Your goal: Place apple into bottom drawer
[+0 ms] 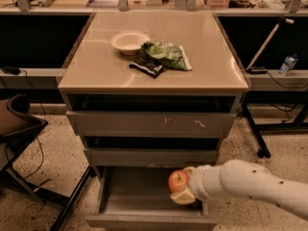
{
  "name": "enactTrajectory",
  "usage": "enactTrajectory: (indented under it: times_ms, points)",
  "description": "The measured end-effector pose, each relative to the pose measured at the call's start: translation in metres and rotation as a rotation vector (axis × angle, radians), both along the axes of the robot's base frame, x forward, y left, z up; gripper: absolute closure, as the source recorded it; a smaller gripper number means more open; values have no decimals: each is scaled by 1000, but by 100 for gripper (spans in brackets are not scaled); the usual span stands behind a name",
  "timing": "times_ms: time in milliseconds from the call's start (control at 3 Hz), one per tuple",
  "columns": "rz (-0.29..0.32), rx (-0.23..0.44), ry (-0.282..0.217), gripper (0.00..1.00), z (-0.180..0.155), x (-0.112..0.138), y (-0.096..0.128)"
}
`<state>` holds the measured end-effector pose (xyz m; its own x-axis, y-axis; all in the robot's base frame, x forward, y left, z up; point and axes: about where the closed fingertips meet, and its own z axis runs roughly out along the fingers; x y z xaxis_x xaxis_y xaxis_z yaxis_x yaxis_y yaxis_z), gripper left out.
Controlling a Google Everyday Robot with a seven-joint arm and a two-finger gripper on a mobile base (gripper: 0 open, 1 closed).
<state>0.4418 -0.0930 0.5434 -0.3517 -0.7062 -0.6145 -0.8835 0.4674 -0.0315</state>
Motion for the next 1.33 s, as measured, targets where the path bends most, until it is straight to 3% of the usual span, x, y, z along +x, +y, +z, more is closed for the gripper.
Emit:
enactTrajectory:
  times_ms: [333,667,1000,1333]
  points:
    - [-3,-65,27,100,-36,-14,-10]
    - [-7,-42,25,100,-46,-12,-7]
    - [-50,1,33,100,-97,0,-2]
    - [-142,60,22,100,-155,28,3]
